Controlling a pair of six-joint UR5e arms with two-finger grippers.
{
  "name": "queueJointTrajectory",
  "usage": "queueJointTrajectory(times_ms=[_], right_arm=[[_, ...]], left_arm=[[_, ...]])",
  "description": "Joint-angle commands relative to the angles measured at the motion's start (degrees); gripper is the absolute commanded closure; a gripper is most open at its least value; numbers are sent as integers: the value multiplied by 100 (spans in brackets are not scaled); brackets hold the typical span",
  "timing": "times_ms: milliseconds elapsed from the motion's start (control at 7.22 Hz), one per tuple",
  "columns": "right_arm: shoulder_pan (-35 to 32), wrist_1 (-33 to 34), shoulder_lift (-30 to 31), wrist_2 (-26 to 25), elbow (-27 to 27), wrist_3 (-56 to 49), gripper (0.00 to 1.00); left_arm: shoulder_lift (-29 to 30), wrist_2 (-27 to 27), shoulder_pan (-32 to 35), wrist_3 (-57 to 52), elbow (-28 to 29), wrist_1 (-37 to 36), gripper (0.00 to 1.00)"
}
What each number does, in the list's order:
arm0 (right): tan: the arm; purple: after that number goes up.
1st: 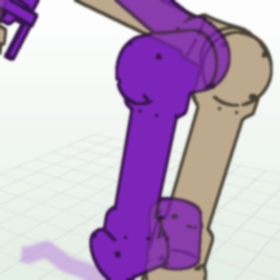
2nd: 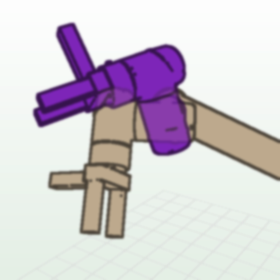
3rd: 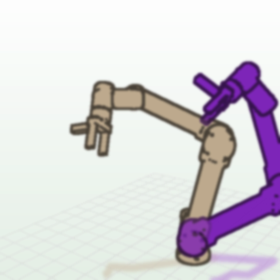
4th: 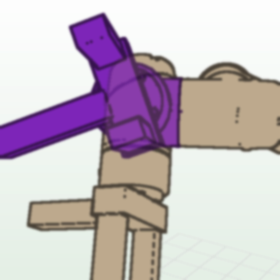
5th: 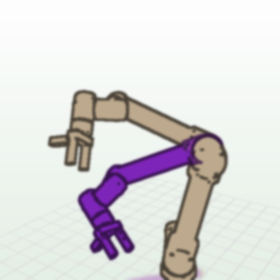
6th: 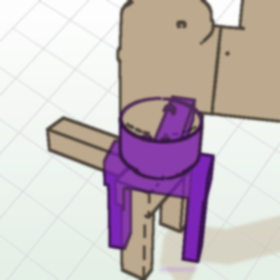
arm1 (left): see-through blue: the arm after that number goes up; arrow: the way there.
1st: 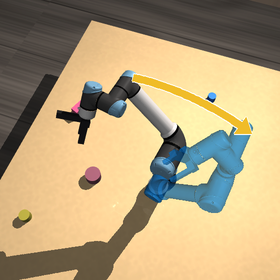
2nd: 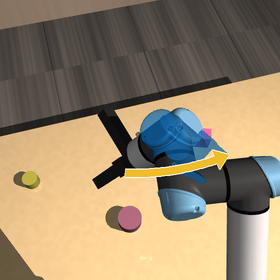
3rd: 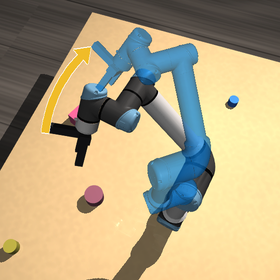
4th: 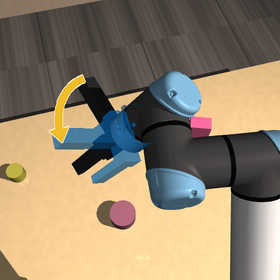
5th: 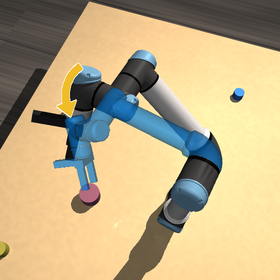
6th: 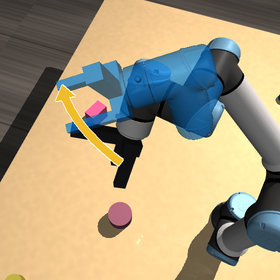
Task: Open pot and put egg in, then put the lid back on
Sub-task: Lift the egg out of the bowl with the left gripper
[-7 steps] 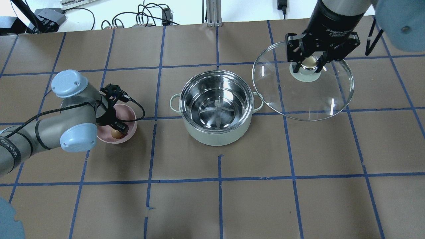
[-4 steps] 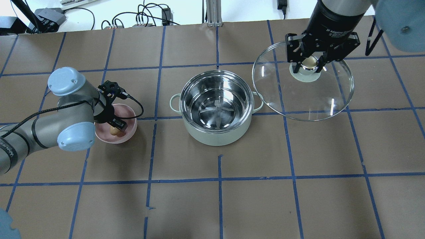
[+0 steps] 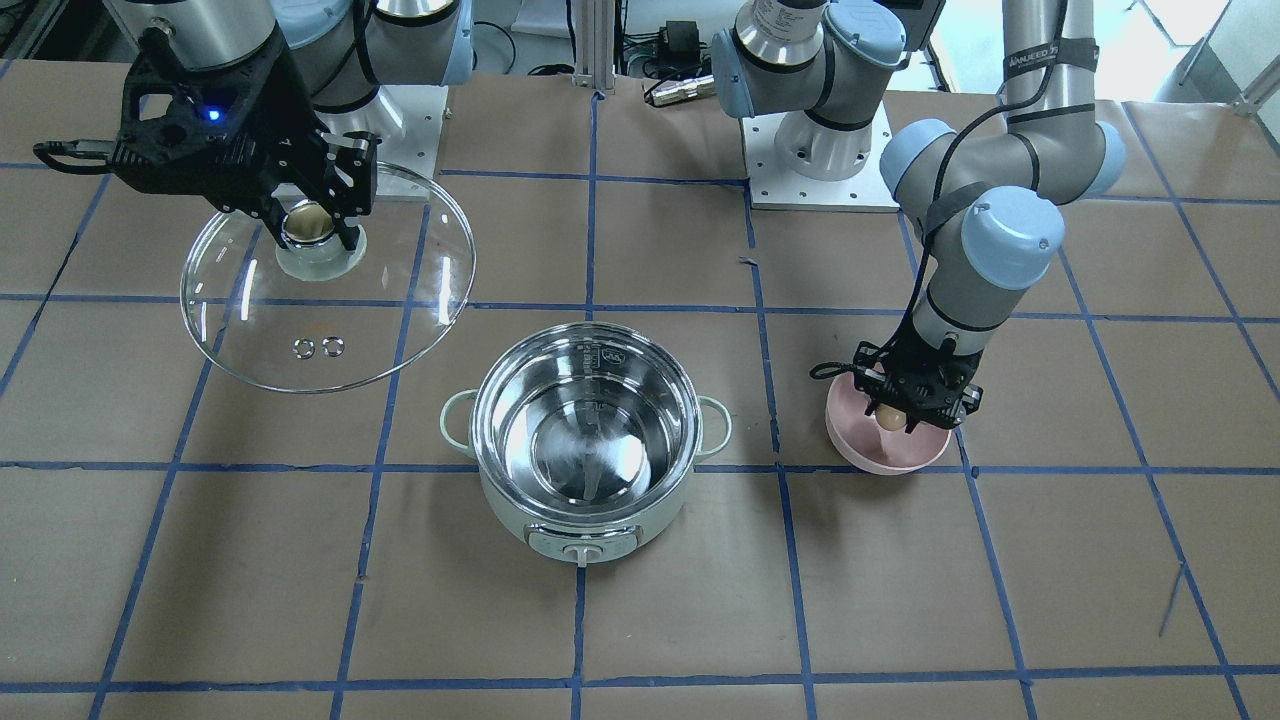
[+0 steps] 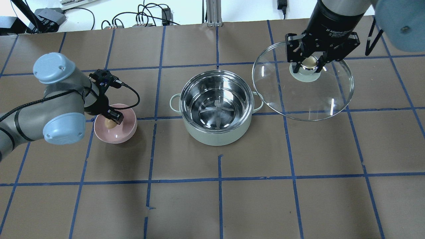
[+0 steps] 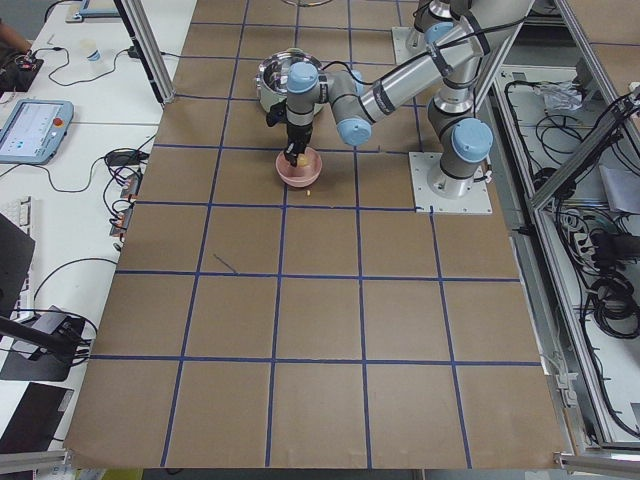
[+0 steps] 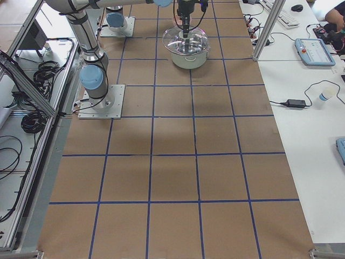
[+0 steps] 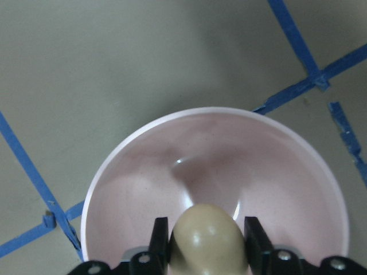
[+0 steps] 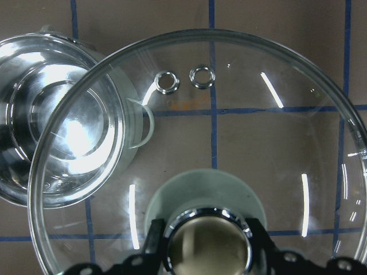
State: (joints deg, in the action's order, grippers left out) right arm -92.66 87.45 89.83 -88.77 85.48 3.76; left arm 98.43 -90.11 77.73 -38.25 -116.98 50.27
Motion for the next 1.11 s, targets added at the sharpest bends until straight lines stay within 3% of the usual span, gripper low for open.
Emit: queueJointTrajectory(times_ms=[0,693,970], right_arm=[[-6,-9,8,0,4,2,96],[-6,-9,8,0,4,-7,96],[-6,-9,8,0,12,-7,95]], left_arm=[[-139,360,110,595,489,516,71],[202,407,1303,3134,1878,949,71],[692,416,1822,4232,2291,809,71]])
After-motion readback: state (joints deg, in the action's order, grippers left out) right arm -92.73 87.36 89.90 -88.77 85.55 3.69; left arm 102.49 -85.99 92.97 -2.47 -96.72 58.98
